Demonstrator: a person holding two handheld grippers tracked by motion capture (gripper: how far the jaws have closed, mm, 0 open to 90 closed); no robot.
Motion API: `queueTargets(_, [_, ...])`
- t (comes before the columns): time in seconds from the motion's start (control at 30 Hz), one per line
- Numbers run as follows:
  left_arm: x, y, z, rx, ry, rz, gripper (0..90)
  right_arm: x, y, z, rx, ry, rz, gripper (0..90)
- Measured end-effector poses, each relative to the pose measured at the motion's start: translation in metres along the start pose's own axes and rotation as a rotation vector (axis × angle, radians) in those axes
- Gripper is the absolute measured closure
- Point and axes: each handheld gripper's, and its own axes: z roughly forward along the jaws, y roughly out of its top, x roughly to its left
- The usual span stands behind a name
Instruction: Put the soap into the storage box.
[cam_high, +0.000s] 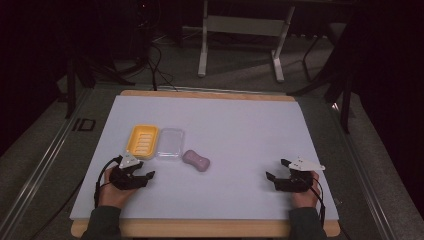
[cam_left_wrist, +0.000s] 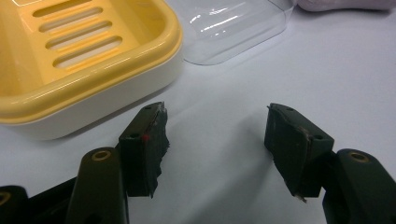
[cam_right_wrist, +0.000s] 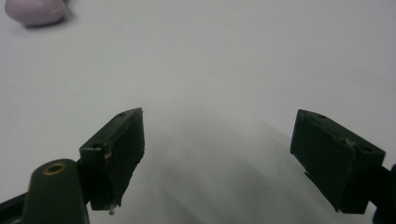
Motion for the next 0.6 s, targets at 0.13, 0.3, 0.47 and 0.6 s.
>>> queueTargets(0.13, [0.000,0.001,-0.001,0.006,0.000,0.007,42.4,0.000,0.000,-0.001,-0.011,-0.006,-0.002,17.3])
queueTargets(0.3, [-0.004,0.005,-0.003,0.013,-0.047,0.027,45.8,-0.001,-0.001,-0.002,-0.019,-0.001,0.007,17.5])
queueTargets(0.47, [-0.005,0.009,-0.005,0.027,-0.055,0.048,46.7,-0.001,-0.001,-0.001,-0.015,0.007,0.008,17.5])
queueTargets(0.6, [-0.005,0.012,-0.008,0.025,-0.047,0.047,45.2,-0.001,0.000,0.000,0.000,0.007,0.012,17.6])
